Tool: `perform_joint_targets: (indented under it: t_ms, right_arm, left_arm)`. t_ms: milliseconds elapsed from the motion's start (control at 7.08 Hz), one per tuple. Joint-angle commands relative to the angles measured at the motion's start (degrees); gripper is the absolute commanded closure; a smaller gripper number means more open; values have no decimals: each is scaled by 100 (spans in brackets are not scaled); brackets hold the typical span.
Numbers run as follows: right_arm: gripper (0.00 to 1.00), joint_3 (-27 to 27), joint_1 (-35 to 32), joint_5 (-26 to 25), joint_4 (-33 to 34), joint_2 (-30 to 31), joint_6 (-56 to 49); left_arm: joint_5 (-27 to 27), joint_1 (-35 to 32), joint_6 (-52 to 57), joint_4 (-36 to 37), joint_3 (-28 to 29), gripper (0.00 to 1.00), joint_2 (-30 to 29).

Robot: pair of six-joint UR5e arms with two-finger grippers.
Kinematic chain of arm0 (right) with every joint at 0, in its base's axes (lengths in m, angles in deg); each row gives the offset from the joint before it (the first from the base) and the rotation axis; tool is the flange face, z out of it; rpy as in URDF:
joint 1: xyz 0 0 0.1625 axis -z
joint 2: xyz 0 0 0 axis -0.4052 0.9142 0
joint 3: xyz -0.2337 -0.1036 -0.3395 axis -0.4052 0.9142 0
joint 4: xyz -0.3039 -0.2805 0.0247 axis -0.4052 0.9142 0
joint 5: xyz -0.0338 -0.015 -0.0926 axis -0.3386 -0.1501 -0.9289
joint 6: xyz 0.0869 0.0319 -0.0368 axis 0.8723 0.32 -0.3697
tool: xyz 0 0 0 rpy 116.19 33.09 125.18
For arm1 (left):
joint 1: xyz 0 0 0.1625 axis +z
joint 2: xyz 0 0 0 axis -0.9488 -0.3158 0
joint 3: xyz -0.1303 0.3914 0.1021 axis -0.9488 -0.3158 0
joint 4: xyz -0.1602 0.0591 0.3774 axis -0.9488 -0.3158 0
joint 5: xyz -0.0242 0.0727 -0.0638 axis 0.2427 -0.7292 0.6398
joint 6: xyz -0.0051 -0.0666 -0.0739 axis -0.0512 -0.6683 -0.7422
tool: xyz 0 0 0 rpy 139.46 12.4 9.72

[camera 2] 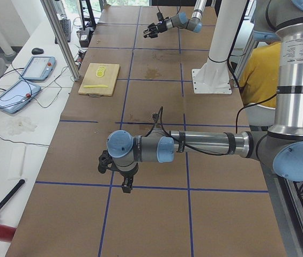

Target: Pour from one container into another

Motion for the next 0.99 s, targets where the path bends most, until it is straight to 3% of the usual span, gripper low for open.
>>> perform_joint_targets:
  t_ms: [0, 565, 848]
  right_arm:
    - [100, 249, 141, 19, -17, 177, 738]
    - [100, 591, 659, -50, -34, 627, 1716]
    - [100, 900, 975, -601, -34, 627, 1936]
  left_arm:
    - [1, 0, 0, 0, -9, 0, -7]
    - [1, 9, 0, 0, -9, 0, -25]
    - [1, 9, 0, 0, -9, 0, -25]
